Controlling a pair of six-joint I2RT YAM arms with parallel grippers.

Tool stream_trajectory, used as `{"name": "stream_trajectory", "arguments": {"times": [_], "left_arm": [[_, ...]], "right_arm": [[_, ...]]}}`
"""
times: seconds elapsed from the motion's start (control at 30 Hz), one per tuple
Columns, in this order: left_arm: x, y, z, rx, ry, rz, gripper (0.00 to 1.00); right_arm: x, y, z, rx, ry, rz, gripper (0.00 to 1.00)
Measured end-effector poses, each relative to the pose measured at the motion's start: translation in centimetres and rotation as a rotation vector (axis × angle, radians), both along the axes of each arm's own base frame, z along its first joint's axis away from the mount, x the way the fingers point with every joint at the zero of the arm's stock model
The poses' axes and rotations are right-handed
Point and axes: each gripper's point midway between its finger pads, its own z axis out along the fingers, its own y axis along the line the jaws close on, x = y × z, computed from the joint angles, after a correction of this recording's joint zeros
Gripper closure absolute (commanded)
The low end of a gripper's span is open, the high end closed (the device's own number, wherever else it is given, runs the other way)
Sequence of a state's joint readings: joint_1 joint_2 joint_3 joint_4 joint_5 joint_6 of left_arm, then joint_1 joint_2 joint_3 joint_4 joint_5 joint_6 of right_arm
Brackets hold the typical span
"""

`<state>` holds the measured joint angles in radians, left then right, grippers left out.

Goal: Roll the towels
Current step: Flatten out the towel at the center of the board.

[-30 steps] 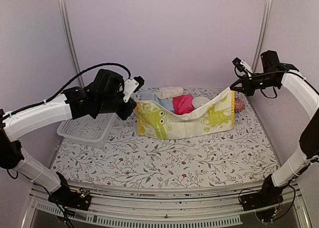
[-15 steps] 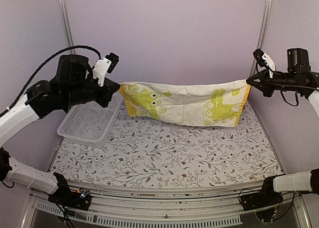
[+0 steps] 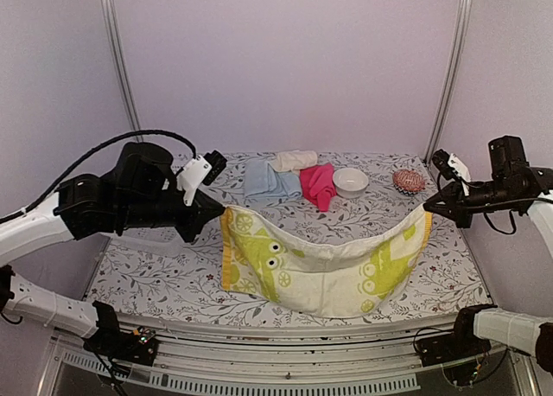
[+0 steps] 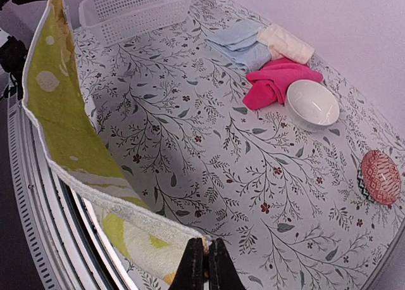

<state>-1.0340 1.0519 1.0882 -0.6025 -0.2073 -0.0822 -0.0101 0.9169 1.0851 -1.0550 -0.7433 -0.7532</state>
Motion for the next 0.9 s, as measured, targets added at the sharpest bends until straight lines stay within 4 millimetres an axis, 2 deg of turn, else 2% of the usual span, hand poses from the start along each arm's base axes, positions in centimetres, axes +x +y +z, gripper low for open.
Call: {"name": "stream_trajectory", "arguments": {"times": [0.07,0.13,0.17,0.23,0.3,0.33,0.37,0.43,0.47,0.53,0.63,0.77,0.83,0.9], "left_arm": [[2.6,0.0,-2.1,0.032,0.051,0.057,1.00],[6.4,-0.5,-5.6,0.072,0.135,0.119,0.99],[8.9,0.4,-7.4,0.090,0.174,0.180,0.95],[12.7,0.6,-11.5,0.139,0.265,0.249,0.77],[16.6,0.2,-15.8,0.178,0.353,0.303,0.65],[18.3,-0.1,-17.7,0.191,0.387,0.322,0.62],[19.8,-0.5,-19.6,0.203,0.420,0.339,0.59],[21.7,-1.0,-21.8,0.223,0.455,0.359,0.56],[22.3,-1.3,-22.5,0.228,0.466,0.365,0.56],[22.3,-1.7,-22.8,0.243,0.478,0.368,0.55],[20.6,-2.3,-21.2,0.256,0.463,0.354,0.58],[15.3,-2.4,-18.7,0.264,0.463,0.301,0.67],[12.8,-2.3,-18.0,0.263,0.475,0.269,0.73],[10.4,-2.3,-18.0,0.264,0.504,0.233,0.81]], "right_arm": [[2.2,-0.7,-1.7,-0.022,0.059,-0.049,0.97],[5.3,-1.5,-3.9,-0.051,0.116,-0.104,0.95],[7.0,-1.9,-5.4,-0.065,0.152,-0.133,0.91],[10.0,-2.7,-8.9,-0.093,0.227,-0.185,0.85],[12.9,-3.5,-13.2,-0.121,0.312,-0.238,0.71],[15.0,-4.1,-16.7,-0.146,0.383,-0.279,0.66],[15.4,-4.2,-17.2,-0.149,0.389,-0.283,0.62],[17.2,-4.7,-20.0,-0.164,0.465,-0.325,0.57],[18.2,-4.9,-20.5,-0.168,0.472,-0.344,0.56],[18.9,-5.1,-20.2,-0.167,0.459,-0.367,0.55],[18.3,-5.2,-17.2,-0.162,0.377,-0.371,0.56],[14.5,-4.6,-12.6,-0.155,0.267,-0.308,0.58],[12.6,-4.2,-11.8,-0.160,0.251,-0.260,0.59],[10.5,-3.8,-12.4,-0.174,0.270,-0.206,0.61]]}}
